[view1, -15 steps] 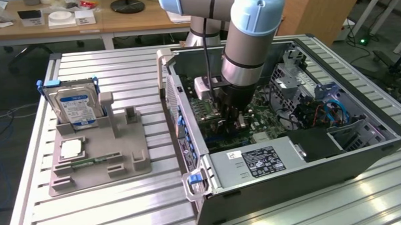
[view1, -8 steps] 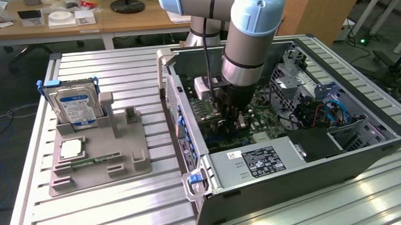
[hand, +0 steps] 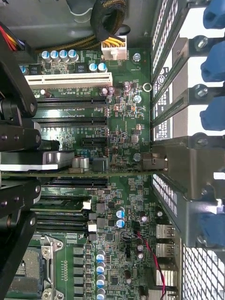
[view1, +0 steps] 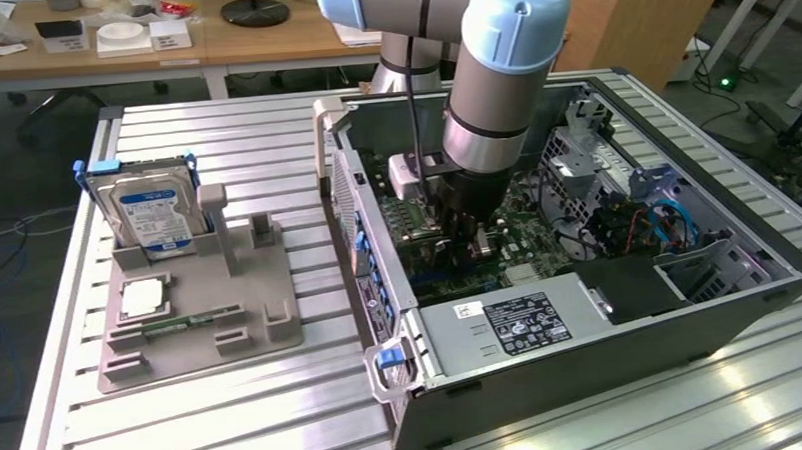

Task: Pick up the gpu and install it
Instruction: 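Insert the gpu into the slot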

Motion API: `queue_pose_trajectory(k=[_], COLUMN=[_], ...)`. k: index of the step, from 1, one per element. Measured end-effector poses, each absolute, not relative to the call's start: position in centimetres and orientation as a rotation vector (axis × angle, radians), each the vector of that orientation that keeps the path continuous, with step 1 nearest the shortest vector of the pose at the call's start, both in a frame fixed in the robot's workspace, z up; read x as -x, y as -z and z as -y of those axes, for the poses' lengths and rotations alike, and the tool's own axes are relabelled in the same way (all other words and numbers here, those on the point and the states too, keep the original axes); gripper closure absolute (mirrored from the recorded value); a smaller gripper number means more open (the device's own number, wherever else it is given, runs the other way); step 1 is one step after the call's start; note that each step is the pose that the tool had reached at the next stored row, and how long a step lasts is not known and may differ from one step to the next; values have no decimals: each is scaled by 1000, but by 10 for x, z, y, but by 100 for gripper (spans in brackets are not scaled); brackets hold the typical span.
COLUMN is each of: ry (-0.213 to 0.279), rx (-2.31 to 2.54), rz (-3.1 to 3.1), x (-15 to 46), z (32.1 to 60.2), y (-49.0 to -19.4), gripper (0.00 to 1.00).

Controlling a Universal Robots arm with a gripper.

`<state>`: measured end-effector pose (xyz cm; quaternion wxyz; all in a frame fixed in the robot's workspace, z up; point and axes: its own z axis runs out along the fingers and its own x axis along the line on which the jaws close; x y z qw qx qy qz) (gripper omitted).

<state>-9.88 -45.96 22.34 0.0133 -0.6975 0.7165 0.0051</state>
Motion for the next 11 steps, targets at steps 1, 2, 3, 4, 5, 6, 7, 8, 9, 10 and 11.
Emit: queue_pose_trajectory(k=[1, 2, 3, 4, 5, 6, 7, 8, 9, 10, 11], ry=[-16, -16, -16, -16, -16, -16, -16, -17, -17, -18, -18], rx=[2173, 2173, 2173, 2173, 2173, 2173, 2173, 2173, 2174, 2174, 2174], rz=[-2232, -2232, -2232, -2232, -2232, -2232, -2232, -2233, -2233, -2233, -2233], x=[99, 99, 99, 99, 99, 99, 99, 99, 99, 99, 99], z=[460, 460, 460, 460, 460, 460, 460, 460, 460, 460, 460], y=[-223, -223, -222, -222, -222, -222, -221, -221, -221, -221, -220], gripper=[72, 72, 72, 72, 72, 72, 72, 72, 72, 72, 72])
